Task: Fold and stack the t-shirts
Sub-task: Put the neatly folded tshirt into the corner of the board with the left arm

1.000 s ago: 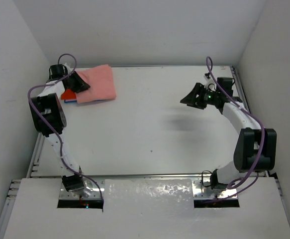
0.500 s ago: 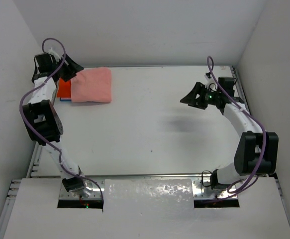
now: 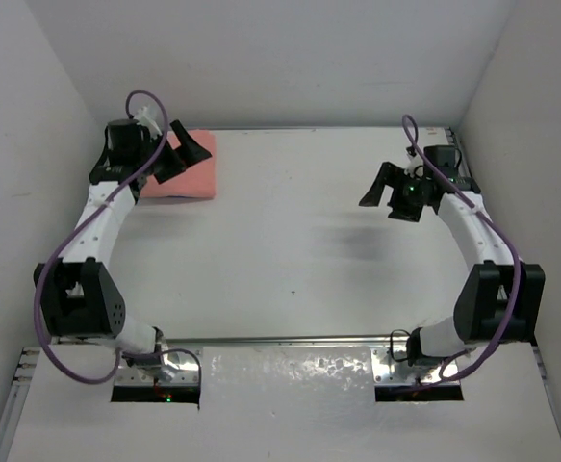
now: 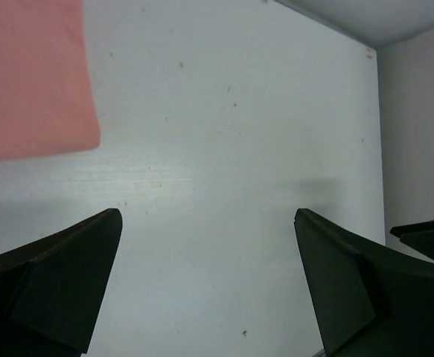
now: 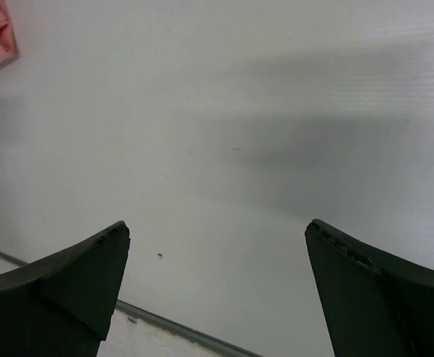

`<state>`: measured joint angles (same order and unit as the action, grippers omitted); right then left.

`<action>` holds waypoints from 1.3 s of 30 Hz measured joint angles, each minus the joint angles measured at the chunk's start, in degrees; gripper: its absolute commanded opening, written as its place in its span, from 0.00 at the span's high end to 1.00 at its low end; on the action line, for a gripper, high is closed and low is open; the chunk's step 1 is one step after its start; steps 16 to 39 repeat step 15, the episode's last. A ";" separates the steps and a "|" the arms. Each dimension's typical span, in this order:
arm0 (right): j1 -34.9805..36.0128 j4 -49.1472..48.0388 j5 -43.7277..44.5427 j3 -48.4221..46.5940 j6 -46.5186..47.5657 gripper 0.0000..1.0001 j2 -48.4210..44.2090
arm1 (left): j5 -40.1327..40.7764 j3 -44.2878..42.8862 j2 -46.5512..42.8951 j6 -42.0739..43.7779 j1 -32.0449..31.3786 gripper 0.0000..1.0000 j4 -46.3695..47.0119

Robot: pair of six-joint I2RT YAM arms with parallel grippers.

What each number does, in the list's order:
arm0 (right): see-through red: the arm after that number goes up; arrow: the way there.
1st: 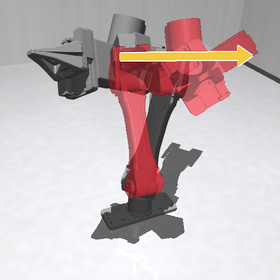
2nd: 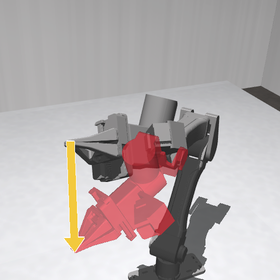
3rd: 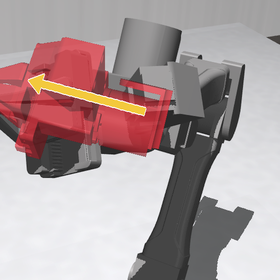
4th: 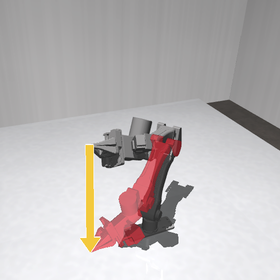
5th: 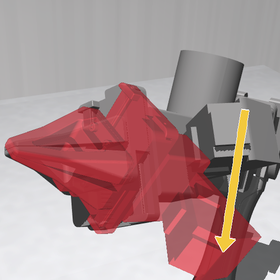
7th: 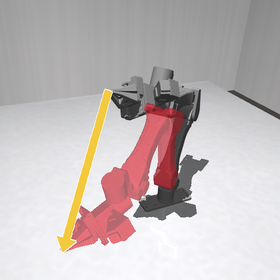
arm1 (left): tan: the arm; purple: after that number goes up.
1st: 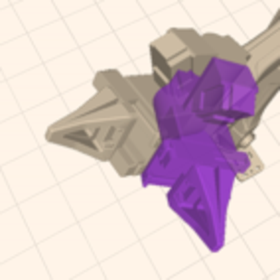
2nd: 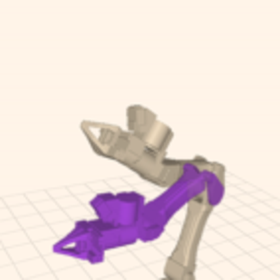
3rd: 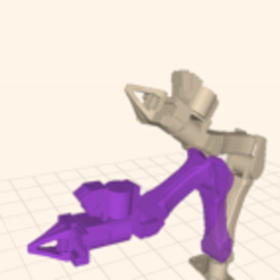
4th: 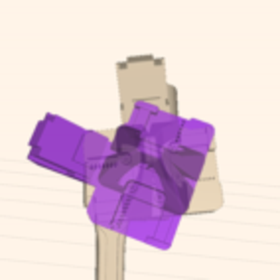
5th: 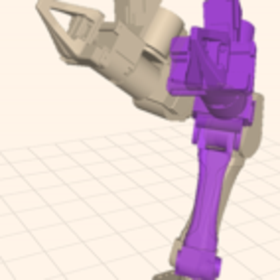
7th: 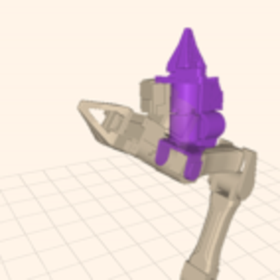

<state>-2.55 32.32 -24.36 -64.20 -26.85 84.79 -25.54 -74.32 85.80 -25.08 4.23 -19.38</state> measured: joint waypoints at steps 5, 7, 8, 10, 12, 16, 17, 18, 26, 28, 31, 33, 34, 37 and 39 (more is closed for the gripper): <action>0.00 5.11 4.57 -0.02 1.40 0.01 -3.74 | 1.29 5.11 -4.79 -0.31 -2.47 0.00 -1.57; 0.00 5.97 4.94 -0.02 1.46 0.01 -4.87 | 1.86 5.95 -5.53 0.13 -2.86 0.01 -2.51; 0.00 6.14 5.07 0.00 1.55 0.01 -5.33 | 2.10 6.14 -5.81 0.42 -3.30 0.00 -3.17; 0.00 6.34 5.09 0.02 1.62 0.01 -6.12 | 2.71 6.21 -6.27 1.14 -4.44 0.00 -4.07; 0.00 6.36 5.07 0.02 1.62 0.01 -6.75 | 3.04 6.21 -6.80 1.81 -5.79 0.00 -4.37; 0.00 6.38 5.07 0.02 1.64 0.01 -7.28 | 2.99 6.21 -7.69 2.58 -7.10 0.00 -4.72; 0.00 6.38 5.07 0.02 1.64 0.01 -7.28 | 2.99 6.21 -7.69 2.58 -7.10 0.00 -4.72; 0.00 6.38 5.07 0.02 1.64 0.01 -7.28 | 2.99 6.21 -7.69 2.58 -7.10 0.00 -4.72; 0.00 6.38 5.07 0.02 1.64 0.01 -7.28 | 2.99 6.21 -7.69 2.58 -7.10 0.00 -4.72; 0.00 6.38 5.07 0.02 1.64 0.01 -7.28 | 2.99 6.21 -7.69 2.58 -7.10 0.00 -4.72; 0.00 6.38 5.07 0.02 1.64 0.01 -7.28 | 2.99 6.21 -7.69 2.58 -7.10 0.00 -4.72; 0.00 6.38 5.07 0.02 1.64 0.01 -7.28 | 2.99 6.21 -7.69 2.58 -7.10 0.00 -4.72; 0.00 6.38 5.07 0.02 1.64 0.01 -7.28 | 2.99 6.21 -7.69 2.58 -7.10 0.00 -4.72; 0.00 6.38 5.07 0.02 1.64 0.01 -7.28 | 2.99 6.21 -7.69 2.58 -7.10 0.00 -4.72; 0.00 6.38 5.07 0.02 1.64 0.01 -7.28 | 2.99 6.21 -7.69 2.58 -7.10 0.00 -4.72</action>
